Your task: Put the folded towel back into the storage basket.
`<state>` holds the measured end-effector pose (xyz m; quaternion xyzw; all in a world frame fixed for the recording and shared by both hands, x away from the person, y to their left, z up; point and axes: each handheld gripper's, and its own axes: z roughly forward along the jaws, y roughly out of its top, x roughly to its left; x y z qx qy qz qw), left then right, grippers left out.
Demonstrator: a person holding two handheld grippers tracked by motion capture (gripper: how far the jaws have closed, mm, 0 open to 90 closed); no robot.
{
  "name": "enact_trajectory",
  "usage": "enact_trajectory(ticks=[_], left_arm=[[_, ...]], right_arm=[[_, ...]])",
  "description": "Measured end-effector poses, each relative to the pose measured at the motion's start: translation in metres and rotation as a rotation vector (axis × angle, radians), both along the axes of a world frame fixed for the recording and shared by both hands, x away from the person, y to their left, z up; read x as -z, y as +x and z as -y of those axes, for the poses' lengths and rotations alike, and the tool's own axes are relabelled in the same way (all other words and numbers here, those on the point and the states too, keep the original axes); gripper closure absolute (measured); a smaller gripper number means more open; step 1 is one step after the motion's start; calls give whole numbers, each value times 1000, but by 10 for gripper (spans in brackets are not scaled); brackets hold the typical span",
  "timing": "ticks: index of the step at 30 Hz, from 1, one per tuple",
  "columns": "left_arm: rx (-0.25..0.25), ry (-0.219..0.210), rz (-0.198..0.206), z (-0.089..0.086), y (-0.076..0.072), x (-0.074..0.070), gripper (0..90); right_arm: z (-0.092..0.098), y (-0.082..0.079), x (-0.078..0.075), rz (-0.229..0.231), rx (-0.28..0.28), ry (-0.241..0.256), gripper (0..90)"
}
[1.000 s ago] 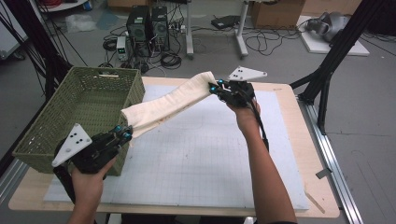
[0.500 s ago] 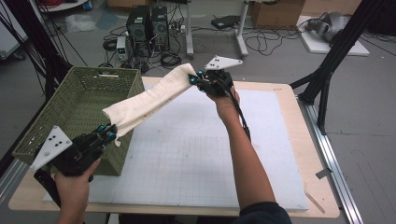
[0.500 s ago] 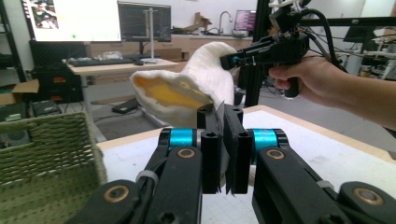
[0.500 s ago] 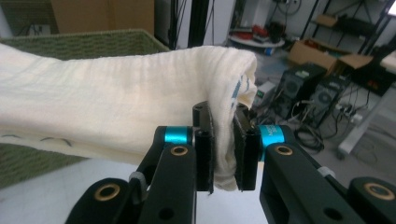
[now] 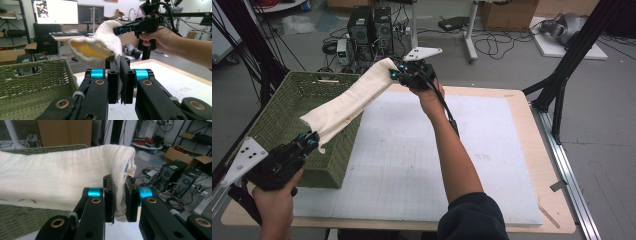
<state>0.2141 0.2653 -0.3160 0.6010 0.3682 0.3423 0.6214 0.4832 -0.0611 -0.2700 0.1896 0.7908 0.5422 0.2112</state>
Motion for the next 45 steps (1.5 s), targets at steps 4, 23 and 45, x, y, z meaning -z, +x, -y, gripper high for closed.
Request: enact_trajectory(ticks=[4, 23, 45], left_arm=[[-20, -13, -2, -9, 0, 1, 861], [-140, -20, -22, -48, -13, 8, 860], [-359, -85, -31, -82, -27, 8, 410]], right_arm=[[-20, 8, -4, 5, -18, -10, 812], [-111, 35, -1, -18, -104, -39, 812], [-180, 37, 19, -85, -42, -74, 559]])
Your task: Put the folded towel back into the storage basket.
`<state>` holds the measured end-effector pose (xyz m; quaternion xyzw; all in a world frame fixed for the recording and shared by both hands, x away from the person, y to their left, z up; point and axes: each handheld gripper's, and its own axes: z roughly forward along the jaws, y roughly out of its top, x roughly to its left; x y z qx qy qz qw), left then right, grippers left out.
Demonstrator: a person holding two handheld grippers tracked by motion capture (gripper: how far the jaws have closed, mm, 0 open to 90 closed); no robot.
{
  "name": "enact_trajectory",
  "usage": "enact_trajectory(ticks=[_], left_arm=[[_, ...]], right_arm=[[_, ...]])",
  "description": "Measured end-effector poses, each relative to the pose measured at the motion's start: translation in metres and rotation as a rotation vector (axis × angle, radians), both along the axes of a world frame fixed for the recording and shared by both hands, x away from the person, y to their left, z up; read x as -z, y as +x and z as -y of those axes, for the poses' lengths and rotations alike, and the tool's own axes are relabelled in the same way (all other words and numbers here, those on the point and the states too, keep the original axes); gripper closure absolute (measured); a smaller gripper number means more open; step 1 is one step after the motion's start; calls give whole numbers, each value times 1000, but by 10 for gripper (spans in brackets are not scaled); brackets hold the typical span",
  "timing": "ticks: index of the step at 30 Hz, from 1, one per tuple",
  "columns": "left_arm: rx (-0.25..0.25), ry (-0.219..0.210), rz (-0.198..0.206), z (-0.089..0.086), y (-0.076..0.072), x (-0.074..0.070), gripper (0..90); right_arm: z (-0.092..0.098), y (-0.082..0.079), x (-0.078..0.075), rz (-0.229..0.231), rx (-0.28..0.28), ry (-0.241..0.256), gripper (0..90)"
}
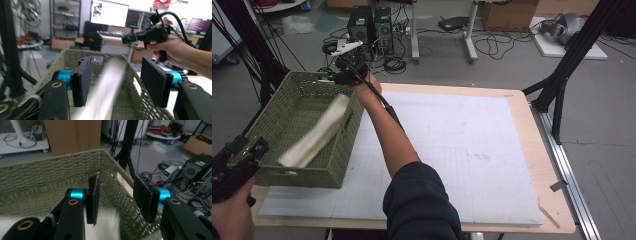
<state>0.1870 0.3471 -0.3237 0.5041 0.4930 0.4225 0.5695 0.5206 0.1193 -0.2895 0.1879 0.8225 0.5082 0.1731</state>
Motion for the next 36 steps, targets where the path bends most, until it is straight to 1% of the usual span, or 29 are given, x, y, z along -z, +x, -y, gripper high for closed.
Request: enact_trajectory(ticks=[3, 7, 11, 14, 17, 18, 19, 21, 22, 24, 25, 28, 29, 30, 31, 36], left_arm=[[14, -23, -10, 0, 2, 2, 404], [38, -44, -24, 3, 6, 4, 376], [80, -50, -40, 8, 10, 4, 334], [116, -60, -46, 14, 14, 4, 279], [153, -69, -61, 20, 18, 3, 223], [158, -63, -66, 23, 19, 2, 187], [171, -55, -65, 26, 20, 2, 171], [213, -39, -65, 33, 22, 2, 172], [234, -38, -64, 37, 23, 2, 172], [282, -50, -67, 44, 25, 1, 172], [301, -45, -69, 48, 27, 1, 174], [340, -27, -76, 61, 31, 2, 175], [355, -26, -79, 65, 33, 2, 175], [370, -25, -79, 69, 35, 2, 175], [385, -21, -81, 73, 37, 3, 176], [451, -3, -93, 94, 45, 4, 174]], right_arm=[[3, -3, -3, 2, -15, -5, 544], [14, -8, -11, 0, -27, -2, 519], [30, -12, -18, 3, -39, 1, 482], [46, -15, -20, -16, -45, 1, 436], [65, -18, -21, -47, -53, -8, 383], [74, -20, -22, -46, -56, -13, 373], [79, -22, -22, -47, -58, -13, 359], [95, -25, -23, -64, -58, -12, 312], [103, -27, -23, -76, -51, -10, 298], [118, -30, -22, -85, -42, -15, 254], [126, -32, -22, -87, -36, -21, 235], [149, -40, -22, -92, -27, -21, 217], [157, -42, -22, -86, -18, -22, 206], [165, -45, -23, -92, -6, -29, 199], [173, -48, -23, -85, 2, -30, 199], [214, -64, -23, -76, 50, -4, 198]])
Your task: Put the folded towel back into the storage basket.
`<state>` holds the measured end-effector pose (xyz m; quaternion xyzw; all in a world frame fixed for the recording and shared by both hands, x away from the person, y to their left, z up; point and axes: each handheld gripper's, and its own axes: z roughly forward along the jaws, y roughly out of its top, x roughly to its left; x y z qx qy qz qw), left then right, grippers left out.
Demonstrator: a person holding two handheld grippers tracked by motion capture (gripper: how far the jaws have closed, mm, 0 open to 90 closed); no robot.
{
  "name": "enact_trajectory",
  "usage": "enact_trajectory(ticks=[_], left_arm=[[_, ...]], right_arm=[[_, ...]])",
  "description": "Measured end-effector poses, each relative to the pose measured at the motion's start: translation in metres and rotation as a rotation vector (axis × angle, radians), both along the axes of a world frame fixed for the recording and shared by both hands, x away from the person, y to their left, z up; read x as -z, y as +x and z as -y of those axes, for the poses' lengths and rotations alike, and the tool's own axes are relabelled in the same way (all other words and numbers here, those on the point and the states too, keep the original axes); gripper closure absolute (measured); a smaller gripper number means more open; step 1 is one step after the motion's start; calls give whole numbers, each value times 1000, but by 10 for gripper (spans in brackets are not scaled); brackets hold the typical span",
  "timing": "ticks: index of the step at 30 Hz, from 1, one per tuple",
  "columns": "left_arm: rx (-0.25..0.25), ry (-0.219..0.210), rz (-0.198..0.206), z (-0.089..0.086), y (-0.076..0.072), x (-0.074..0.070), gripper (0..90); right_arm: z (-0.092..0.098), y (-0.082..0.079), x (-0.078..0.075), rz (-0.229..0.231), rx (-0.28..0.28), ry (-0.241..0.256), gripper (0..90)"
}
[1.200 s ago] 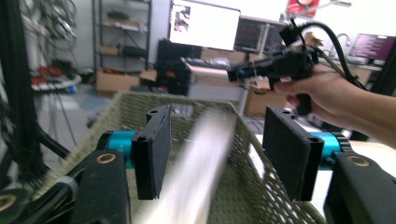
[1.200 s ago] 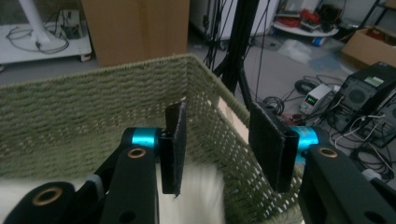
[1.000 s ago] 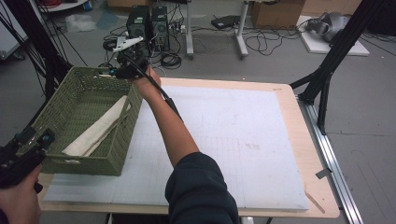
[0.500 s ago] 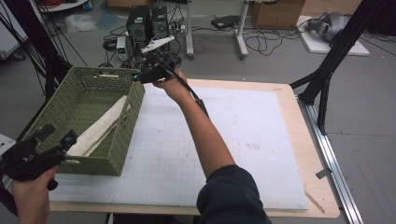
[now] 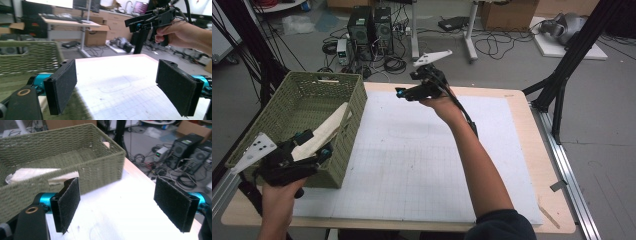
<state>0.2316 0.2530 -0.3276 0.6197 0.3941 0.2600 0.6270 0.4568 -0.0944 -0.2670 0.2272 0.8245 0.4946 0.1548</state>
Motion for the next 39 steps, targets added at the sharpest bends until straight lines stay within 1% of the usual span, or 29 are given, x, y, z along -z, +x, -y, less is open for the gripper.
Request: enact_trajectory(ticks=[3, 4, 5, 6, 8, 9, 11, 13, 15, 17, 18, 19, 21, 23, 24, 25, 26, 27, 29, 31, 32, 34, 39], left_arm=[[34, 12, -6, 13, 5, 2, 174], [47, 15, -6, 17, 6, 2, 174], [59, 20, -5, 22, 7, 2, 174], [77, 33, 3, 27, 9, 3, 174], [99, 41, 7, 35, 10, 3, 175], [110, 44, 6, 39, 11, 4, 175], [136, 51, 1, 48, 15, 7, 176], [157, 52, -9, 55, 17, 10, 175], [181, 59, -14, 63, 20, 13, 174], [212, 63, -24, 70, 22, 17, 174], [223, 67, -27, 74, 24, 19, 174], [230, 63, -30, 77, 25, 21, 174], [250, 72, -43, 84, 28, 27, 172], [268, 78, -54, 91, 31, 33, 171], [271, 82, -55, 94, 32, 35, 171], [275, 87, -58, 97, 33, 40, 171], [283, 89, -63, 100, 34, 43, 171], [292, 83, -69, 102, 35, 46, 171], [316, 79, -82, 105, 37, 54, 172], [328, 93, -98, 108, 39, 62, 173], [328, 102, -102, 109, 39, 65, 173], [329, 111, -111, 111, 40, 69, 174], [327, 130, -121, 112, 41, 76, 186]], right_arm=[[25, -11, 3, 3, 42, 12, 192], [30, -13, 4, 0, 50, 12, 189], [37, -17, 5, 8, 58, 16, 189], [44, -21, 6, 7, 66, 19, 189], [57, -29, 9, 7, 84, 22, 187], [64, -33, 10, 15, 92, 22, 187], [77, -41, 14, 6, 113, 25, 186], [91, -50, 17, 11, 128, 30, 186], [104, -60, 22, 21, 156, 26, 185], [120, -71, 27, 38, 213, 11, 181], [128, -77, 30, 45, 236, 16, 177], [135, -83, 34, 47, 252, 22, 175], [148, -94, 41, 54, 279, 30, 175], [164, -108, 52, 42, 316, 50, 174], [171, -113, 57, 47, 326, 49, 174], [176, -118, 61, 35, 339, 49, 173], [183, -125, 68, 37, 360, 41, 172], [189, -131, 73, 43, 373, 35, 172], [197, -141, 82, 50, 396, 28, 172], [206, -152, 90, 57, 427, 36, 172], [211, -159, 96, 50, 439, 48, 172], [219, -170, 104, 58, 463, 43, 171], [230, -188, 122, 38, 494, 63, 171]])
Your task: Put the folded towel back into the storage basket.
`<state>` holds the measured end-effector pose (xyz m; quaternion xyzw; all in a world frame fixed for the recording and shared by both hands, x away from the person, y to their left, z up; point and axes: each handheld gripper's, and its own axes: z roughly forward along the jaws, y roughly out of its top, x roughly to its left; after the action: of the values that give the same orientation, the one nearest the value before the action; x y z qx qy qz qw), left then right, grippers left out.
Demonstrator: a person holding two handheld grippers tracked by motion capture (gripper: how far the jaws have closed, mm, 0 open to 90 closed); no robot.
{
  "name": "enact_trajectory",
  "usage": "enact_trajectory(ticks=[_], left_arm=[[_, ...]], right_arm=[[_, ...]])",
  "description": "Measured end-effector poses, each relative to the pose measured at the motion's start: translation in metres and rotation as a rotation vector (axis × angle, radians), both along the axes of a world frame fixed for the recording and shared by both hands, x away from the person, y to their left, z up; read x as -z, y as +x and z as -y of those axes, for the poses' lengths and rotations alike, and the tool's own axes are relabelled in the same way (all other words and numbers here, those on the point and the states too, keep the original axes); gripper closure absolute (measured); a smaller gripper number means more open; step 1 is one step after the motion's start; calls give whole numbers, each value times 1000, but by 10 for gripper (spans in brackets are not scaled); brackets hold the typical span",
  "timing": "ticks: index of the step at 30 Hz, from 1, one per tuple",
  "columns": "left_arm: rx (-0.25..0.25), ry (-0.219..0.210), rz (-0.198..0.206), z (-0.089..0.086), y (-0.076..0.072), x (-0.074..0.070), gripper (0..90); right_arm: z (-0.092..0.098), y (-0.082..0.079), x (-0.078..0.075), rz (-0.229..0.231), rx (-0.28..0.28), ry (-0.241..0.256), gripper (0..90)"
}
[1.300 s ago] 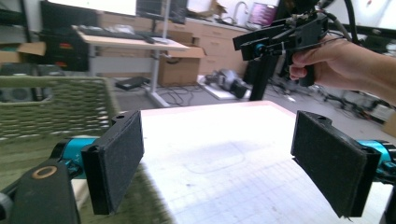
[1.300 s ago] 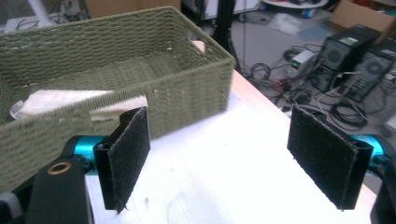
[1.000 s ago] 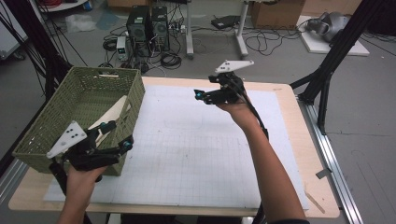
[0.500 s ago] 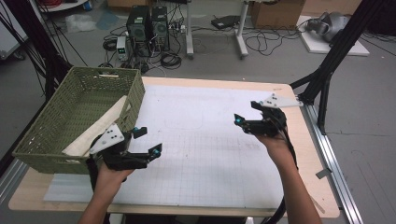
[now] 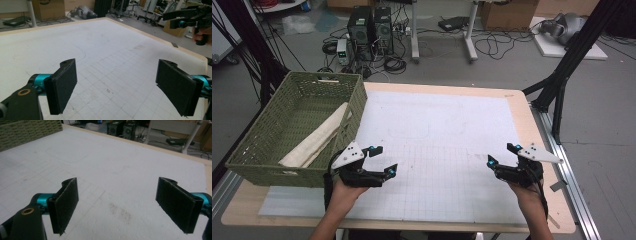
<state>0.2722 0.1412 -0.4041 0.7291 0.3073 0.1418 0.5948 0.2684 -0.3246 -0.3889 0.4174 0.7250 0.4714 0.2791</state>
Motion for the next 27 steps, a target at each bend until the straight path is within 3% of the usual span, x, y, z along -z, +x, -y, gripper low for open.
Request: enact_trajectory(ticks=[8, 14, 27], left_arm=[[-5, 10, 7, 3, 0, 7, 188], [-22, 6, 46, 2, -5, 6, 189], [-35, 15, 43, -1, -6, 6, 189]], right_arm=[[-1, -14, 21, -4, -4, -38, 170], [-4, -15, 20, 5, -1, -51, 171], [-6, -14, 22, 22, 0, -57, 171]])
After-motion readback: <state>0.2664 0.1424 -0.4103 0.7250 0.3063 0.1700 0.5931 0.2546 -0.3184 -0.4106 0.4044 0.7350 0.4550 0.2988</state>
